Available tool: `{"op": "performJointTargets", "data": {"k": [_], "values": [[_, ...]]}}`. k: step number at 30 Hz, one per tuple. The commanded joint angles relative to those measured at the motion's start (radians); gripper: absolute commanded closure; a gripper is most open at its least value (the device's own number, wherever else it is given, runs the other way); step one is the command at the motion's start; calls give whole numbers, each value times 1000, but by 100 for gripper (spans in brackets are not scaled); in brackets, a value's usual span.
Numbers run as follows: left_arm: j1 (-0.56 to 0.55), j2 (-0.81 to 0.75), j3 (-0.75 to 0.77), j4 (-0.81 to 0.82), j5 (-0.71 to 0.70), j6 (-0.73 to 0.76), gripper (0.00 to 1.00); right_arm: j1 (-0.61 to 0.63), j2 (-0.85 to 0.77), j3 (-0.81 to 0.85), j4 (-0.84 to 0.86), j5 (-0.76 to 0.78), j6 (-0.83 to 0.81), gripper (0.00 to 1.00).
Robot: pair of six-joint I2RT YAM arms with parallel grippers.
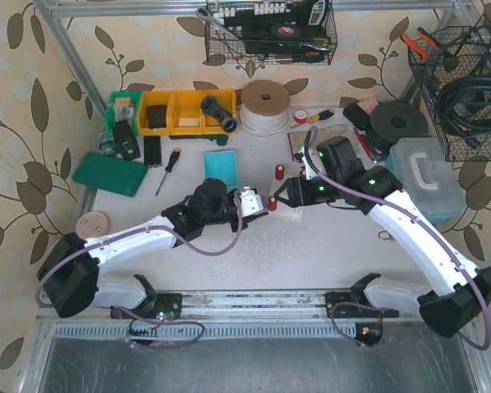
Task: Install the large spring
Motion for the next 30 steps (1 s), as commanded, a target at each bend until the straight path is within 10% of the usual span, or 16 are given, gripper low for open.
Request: {"op": "performJointTargets", "data": {"k": [1, 30], "values": [[-14, 70, 62, 92, 36, 56, 100, 35, 50, 37, 17, -26, -15, 34], [-63, 81, 72, 147, -21, 36, 100, 143, 158, -73, 142, 126, 87, 46]]}}
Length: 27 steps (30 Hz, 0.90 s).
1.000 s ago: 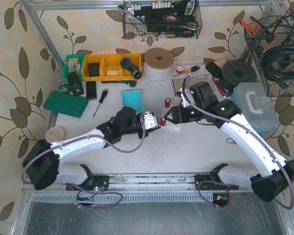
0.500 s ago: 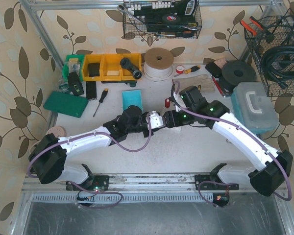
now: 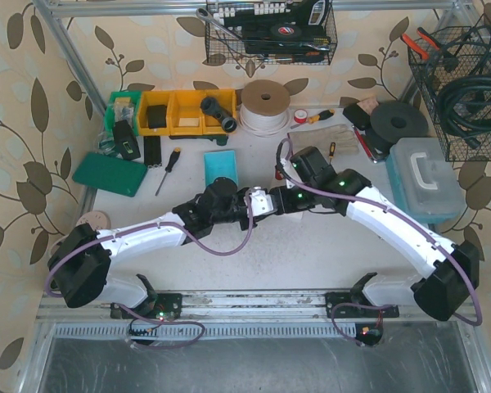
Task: Install the large spring
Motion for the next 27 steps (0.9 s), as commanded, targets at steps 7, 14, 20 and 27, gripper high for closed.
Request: {"op": "performJointTargets", "data": {"k": [7, 14, 20, 27], "values": [[-13, -40, 3, 97, -26, 8, 100, 22, 45, -2, 35, 110, 44, 50], [-14, -52, -20, 129, -41, 1, 100, 24, 77, -25, 130, 15, 88, 59], [-14, -53, -31, 146, -57, 6, 100, 28, 95, -32, 120, 17, 131, 63], [-14, -52, -49, 191, -78, 3, 100, 37, 93, -75, 183, -29, 243, 40]]}}
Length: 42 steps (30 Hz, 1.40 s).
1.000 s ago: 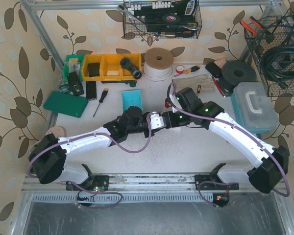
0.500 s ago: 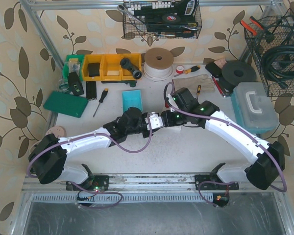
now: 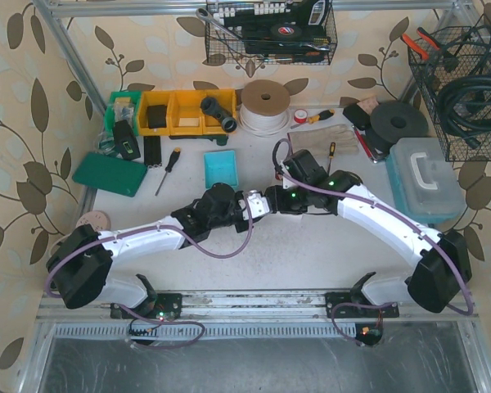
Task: Install the large spring
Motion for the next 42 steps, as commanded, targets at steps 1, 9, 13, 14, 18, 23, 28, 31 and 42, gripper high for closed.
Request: {"op": "performJointTargets", "data": {"k": [1, 9, 13, 14, 18, 23, 28, 31, 42], "values": [[-19, -48, 16, 178, 26, 2, 100, 27, 19, -56, 132, -58, 100, 39], [-19, -63, 3, 208, 35, -6, 100, 33, 19, -78, 253, -116, 109, 54], [-19, -58, 2, 219, 44, -7, 100, 38, 9, -86, 273, -130, 111, 62], [-19, -57, 2, 223, 48, -6, 100, 39, 11, -82, 265, -128, 106, 64], [-18, -56, 3, 225, 47, -7, 100, 42, 6, -81, 257, -128, 97, 72], [-19, -56, -6, 212, 28, 2, 100, 43, -37, -75, 248, -82, 70, 78], [-18, -59, -18, 189, 8, 11, 93, 42, -69, -71, 238, -43, 58, 82], [-19, -64, -31, 188, 2, 18, 80, 42, -83, -70, 232, -14, 56, 84], [-19, -66, -58, 174, 1, 42, 56, 41, -107, -61, 219, 62, 42, 88]]}}
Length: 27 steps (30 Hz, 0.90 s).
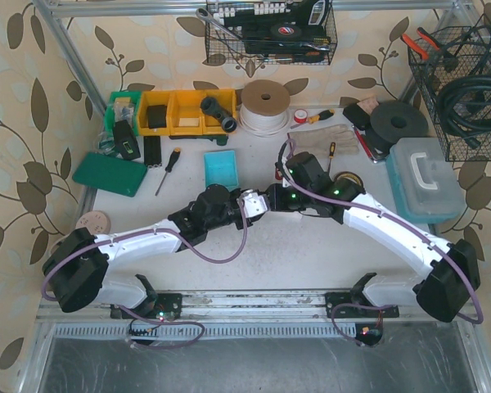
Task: Install the large spring
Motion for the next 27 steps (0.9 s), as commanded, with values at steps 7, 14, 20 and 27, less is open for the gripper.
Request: {"op": "performJointTargets", "data": {"k": [7, 14, 20, 27], "values": [[-20, -43, -28, 48, -16, 17, 32, -2, -32, 21, 26, 67, -47, 90], [-17, -84, -24, 14, -122, -64, 27, -61, -51, 24, -84, 97, -120, 91], [3, -117, -61, -19, -240, -123, 25, -131, -54, 49, -227, 161, -223, 91], [35, -220, -179, 3, -355, -166, 25, -161, 1, 115, -377, 275, -304, 91]]}}
